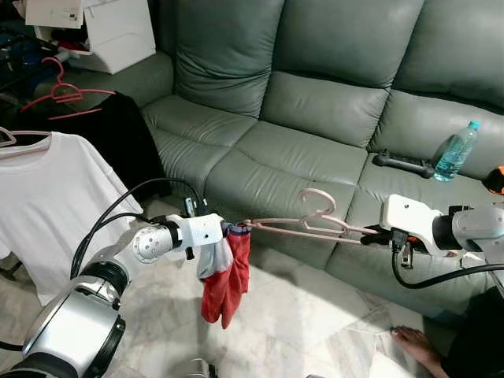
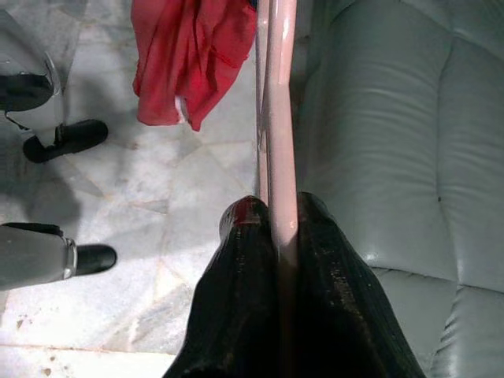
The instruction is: Hang hanger
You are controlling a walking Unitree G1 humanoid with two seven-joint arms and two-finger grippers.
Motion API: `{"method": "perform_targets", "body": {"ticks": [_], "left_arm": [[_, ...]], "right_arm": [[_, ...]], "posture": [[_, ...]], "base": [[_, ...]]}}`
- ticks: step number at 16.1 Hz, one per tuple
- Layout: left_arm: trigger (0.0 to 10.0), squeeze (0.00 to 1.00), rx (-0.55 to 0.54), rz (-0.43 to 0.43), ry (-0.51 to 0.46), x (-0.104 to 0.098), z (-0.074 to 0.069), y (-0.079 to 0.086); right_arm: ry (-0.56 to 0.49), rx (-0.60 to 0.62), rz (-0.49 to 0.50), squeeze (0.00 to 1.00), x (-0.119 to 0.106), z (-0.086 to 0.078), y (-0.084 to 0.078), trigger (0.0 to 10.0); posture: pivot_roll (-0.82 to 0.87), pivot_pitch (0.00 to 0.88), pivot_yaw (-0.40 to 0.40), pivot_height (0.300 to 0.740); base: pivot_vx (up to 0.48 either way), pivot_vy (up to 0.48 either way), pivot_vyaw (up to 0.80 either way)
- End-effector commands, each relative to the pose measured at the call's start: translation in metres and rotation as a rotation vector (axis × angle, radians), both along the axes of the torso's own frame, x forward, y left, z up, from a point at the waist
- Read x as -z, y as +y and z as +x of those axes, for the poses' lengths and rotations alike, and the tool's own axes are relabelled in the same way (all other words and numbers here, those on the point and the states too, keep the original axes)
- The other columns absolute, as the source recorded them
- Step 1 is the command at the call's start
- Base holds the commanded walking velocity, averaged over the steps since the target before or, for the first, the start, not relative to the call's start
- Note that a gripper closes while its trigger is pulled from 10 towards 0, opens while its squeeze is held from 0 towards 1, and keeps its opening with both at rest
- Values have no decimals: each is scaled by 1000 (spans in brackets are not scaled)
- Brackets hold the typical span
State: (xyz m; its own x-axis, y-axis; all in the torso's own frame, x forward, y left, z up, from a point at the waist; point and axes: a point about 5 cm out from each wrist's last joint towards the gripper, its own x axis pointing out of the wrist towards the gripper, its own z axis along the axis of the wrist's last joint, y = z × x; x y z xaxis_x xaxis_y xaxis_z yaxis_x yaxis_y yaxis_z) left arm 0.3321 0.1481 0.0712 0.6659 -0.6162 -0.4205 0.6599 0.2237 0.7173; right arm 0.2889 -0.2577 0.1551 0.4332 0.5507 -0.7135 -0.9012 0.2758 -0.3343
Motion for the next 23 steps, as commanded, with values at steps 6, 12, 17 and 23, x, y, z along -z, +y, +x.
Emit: {"method": "perform_targets", "body": {"ticks": [6, 12, 17, 23], "left_arm": [[10000, 0, 68, -6, -26, -6, 0, -8], [10000, 0, 70, 2, -19, -4, -1, -7], [10000, 0, 86, 3, -35, -5, -1, -10], [10000, 0, 85, 9, -122, -13, 4, -14]], "right_arm": [[38, -71, 8, 0, 11, -6, 11, 10000], [1, -65, -24, 0, 1, -1, 4, 10000], [57, -101, 29, 0, 5, -6, 15, 10000], [88, -120, 73, 0, 3, -12, 22, 10000]], "posture": [[-114, 3, 66, 740], [-114, 2, 68, 740], [-111, 3, 71, 740], [-114, 8, 72, 740]], "base": [[0, 0, 0], [0, 0, 0], [0, 0, 0], [0, 0, 0]]}}
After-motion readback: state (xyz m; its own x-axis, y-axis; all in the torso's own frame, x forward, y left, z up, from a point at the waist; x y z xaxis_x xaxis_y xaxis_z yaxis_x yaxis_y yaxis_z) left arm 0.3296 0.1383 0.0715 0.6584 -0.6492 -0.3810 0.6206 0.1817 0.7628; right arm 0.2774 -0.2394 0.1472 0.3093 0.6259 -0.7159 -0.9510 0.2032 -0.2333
